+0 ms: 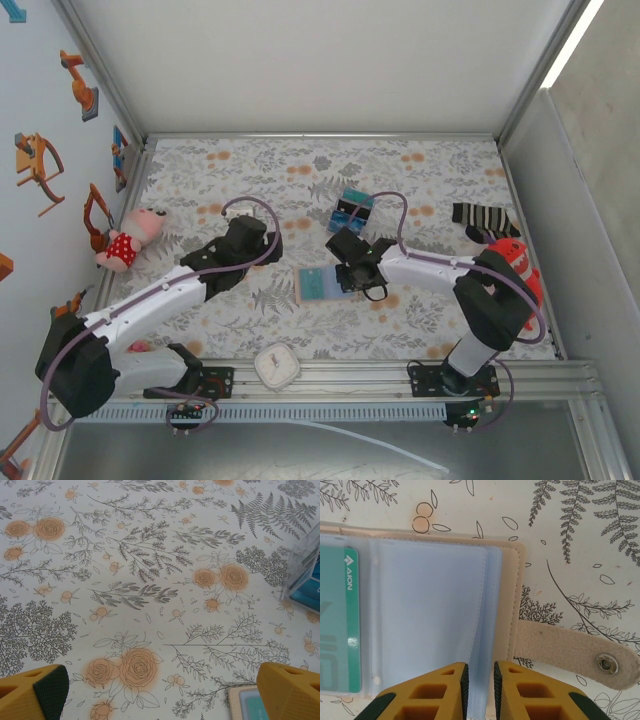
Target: Take the credit cards out of the card holder
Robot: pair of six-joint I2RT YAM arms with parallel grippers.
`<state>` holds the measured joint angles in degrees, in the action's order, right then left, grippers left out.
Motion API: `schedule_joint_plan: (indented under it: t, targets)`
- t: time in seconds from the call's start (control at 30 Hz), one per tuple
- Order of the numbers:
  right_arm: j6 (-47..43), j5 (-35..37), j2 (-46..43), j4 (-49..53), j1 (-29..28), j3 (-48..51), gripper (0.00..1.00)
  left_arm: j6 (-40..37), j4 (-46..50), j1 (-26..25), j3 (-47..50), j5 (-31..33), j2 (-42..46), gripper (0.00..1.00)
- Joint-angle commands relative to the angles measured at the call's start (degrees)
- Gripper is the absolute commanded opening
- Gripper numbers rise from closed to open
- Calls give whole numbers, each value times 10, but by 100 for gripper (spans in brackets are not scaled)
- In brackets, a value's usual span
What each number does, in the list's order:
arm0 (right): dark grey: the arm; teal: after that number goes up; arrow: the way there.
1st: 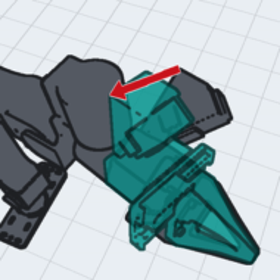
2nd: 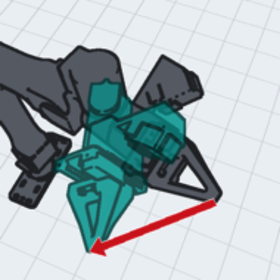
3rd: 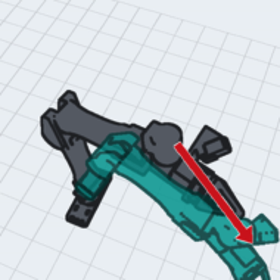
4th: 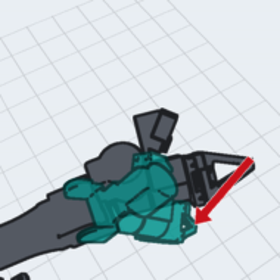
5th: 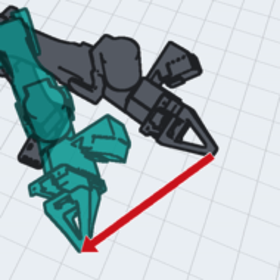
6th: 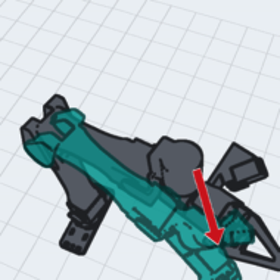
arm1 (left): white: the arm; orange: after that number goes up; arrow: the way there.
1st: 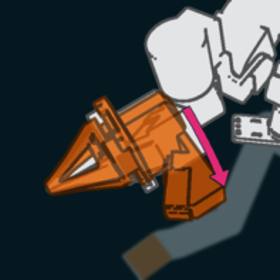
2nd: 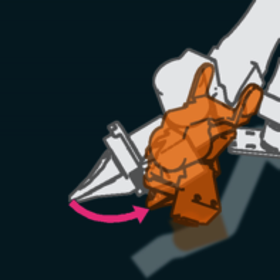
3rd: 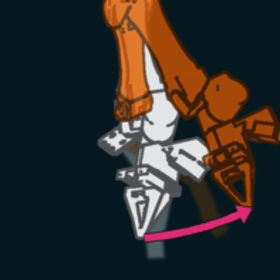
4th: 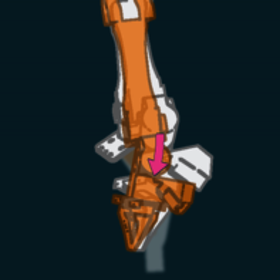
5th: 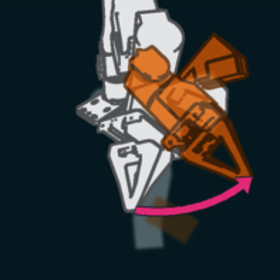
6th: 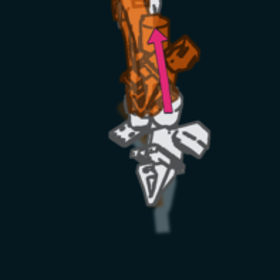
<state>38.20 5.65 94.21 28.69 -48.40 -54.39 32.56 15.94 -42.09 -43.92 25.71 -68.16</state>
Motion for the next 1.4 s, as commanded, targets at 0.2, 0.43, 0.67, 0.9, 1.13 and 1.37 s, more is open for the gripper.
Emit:
schedule_joint_plan:
  t: [0.2,0.43,0.67,0.9,1.13,1.37]
  targets:
    - [-1,26,10,20,11,7,17,-16,22,-18,-11,14,-14,97]
    - [-7,30,-44,38,24,-3,17,-18,30,-51,-3,2,-40,97]
    - [2,-39,-69,13,24,-17,17,8,32,-82,10,-10,-83,97]
    - [35,-139,-38,-52,24,-19,16,30,-21,-82,39,-82,-112,97]
    - [62,-197,3,-103,24,-22,15,40,-49,-83,47,-119,-149,97]
    - [77,-216,23,-120,24,-23,15,43,-67,-83,54,-154,-169,77]
